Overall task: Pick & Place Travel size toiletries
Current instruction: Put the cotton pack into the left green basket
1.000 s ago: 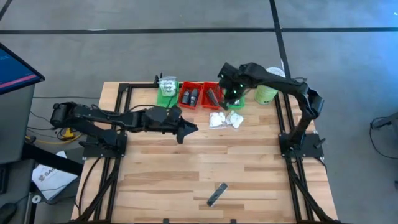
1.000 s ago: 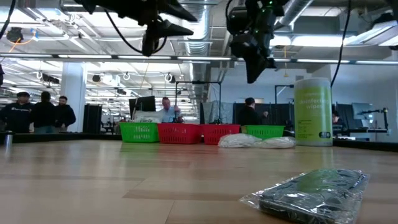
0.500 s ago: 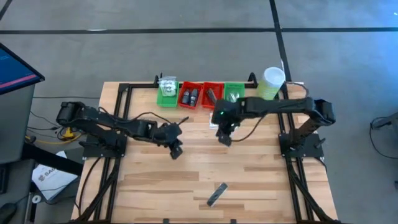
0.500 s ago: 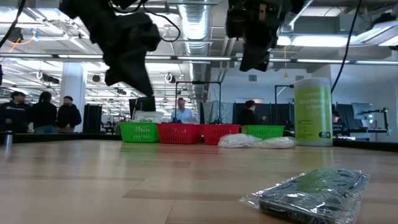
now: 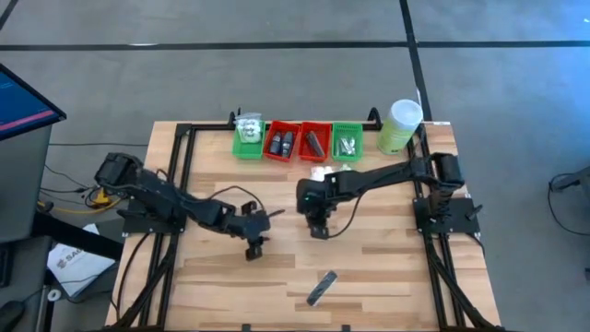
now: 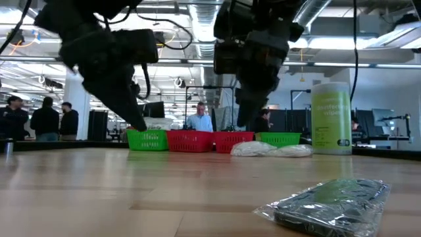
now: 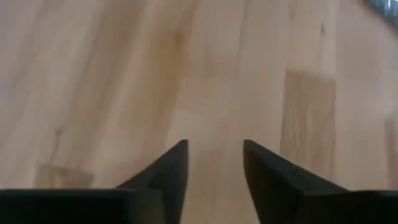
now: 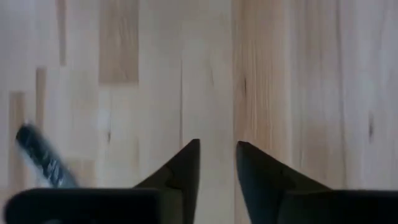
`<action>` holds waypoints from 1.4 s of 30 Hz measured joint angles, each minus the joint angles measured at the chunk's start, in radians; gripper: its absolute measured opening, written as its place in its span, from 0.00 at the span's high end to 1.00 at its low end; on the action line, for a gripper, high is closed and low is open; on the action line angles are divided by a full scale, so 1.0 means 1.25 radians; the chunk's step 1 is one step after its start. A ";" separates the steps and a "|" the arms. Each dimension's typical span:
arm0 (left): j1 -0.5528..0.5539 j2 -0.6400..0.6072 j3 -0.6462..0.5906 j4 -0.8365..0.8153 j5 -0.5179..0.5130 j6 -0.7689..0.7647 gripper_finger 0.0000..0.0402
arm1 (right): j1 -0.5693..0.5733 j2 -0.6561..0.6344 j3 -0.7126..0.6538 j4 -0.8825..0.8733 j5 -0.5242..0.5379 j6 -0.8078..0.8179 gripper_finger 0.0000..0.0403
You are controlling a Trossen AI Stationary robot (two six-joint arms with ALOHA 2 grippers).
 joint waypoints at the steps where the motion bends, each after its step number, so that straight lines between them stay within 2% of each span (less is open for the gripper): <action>1: -0.005 0.001 -0.016 0.008 -0.006 0.005 0.61 | 0.001 0.012 0.004 0.029 0.003 -0.008 0.72; 6: -0.003 0.042 -0.047 0.038 -0.016 -0.016 0.44 | -0.004 0.053 0.013 0.048 0.025 -0.032 0.56; 8: -0.004 0.067 -0.044 0.056 -0.007 -0.019 0.40 | -0.009 0.062 0.008 0.006 0.025 -0.029 0.51; 10: -0.004 0.066 -0.053 0.048 -0.011 -0.031 0.37 | -0.009 0.088 0.019 0.030 0.026 -0.026 0.47; 14: -0.001 0.074 -0.050 0.070 -0.007 -0.085 0.39 | -0.002 0.108 0.040 -0.053 0.002 -0.023 0.44; 17: -0.005 0.059 -0.040 0.092 -0.001 -0.091 0.50 | 0.012 0.095 0.046 -0.138 -0.001 -0.040 0.49; 21: 0.015 0.053 -0.042 0.107 0.025 -0.102 0.72 | 0.035 0.056 0.053 -0.194 -0.001 -0.068 0.62; 23: 0.030 0.055 -0.044 0.118 0.077 -0.118 0.84 | 0.050 0.045 0.056 -0.213 -0.001 -0.073 0.71; 25: 0.035 0.059 -0.041 0.191 0.163 -0.133 0.95 | 0.073 0.034 0.052 -0.253 -0.030 -0.081 0.83; 27: 0.012 0.059 -0.034 0.281 0.256 -0.134 0.98 | 0.106 0.025 0.055 -0.274 -0.051 -0.101 0.94; 29: -0.021 0.069 0.001 0.327 0.281 -0.145 0.99 | 0.149 0.020 0.053 -0.294 -0.068 -0.110 0.97; 34: -0.076 0.132 0.104 0.312 0.252 -0.149 1.00 | 0.266 0.029 0.053 -0.235 -0.064 -0.080 0.99; 36: -0.084 0.186 0.156 0.326 0.252 -0.161 1.00 | 0.310 0.029 0.052 -0.216 -0.039 -0.046 0.99; 42: -0.108 0.332 0.293 0.275 0.237 -0.234 1.00 | 0.377 0.024 0.051 -0.136 0.028 0.060 1.00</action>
